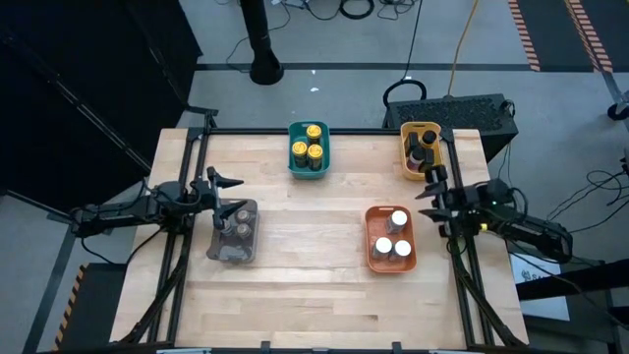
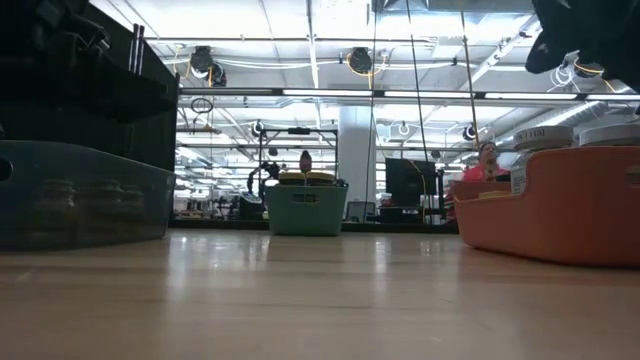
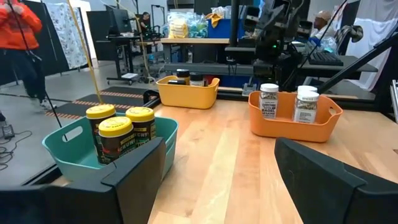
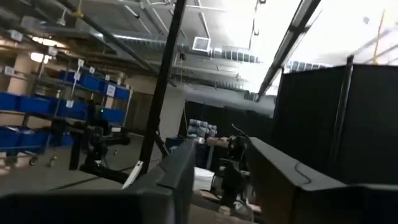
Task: Sort spices by type
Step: Return to Home Position
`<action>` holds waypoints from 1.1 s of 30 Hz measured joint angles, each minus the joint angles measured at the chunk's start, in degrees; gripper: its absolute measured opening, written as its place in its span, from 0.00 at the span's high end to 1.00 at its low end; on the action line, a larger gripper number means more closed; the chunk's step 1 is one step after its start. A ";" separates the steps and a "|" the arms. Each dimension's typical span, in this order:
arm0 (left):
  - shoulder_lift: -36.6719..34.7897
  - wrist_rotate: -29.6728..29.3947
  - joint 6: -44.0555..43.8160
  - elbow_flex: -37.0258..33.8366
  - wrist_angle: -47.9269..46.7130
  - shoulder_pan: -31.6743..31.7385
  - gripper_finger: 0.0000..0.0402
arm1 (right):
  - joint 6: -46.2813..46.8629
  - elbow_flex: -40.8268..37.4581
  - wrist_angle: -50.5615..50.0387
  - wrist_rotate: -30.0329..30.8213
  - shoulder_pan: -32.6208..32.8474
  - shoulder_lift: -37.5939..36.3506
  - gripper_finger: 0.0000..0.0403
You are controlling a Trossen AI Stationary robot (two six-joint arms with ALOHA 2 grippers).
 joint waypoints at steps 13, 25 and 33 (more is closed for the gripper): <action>0.00 -0.02 0.00 -0.02 0.02 0.00 0.23 | -1.47 0.15 -2.43 3.55 0.01 0.02 0.88; 0.00 -0.02 0.00 -0.02 0.02 0.00 0.23 | -1.44 0.15 -2.55 3.53 0.01 0.02 0.87; 0.00 -0.02 0.00 -0.02 0.02 0.00 0.23 | -1.41 0.15 -2.53 3.48 0.01 0.02 0.87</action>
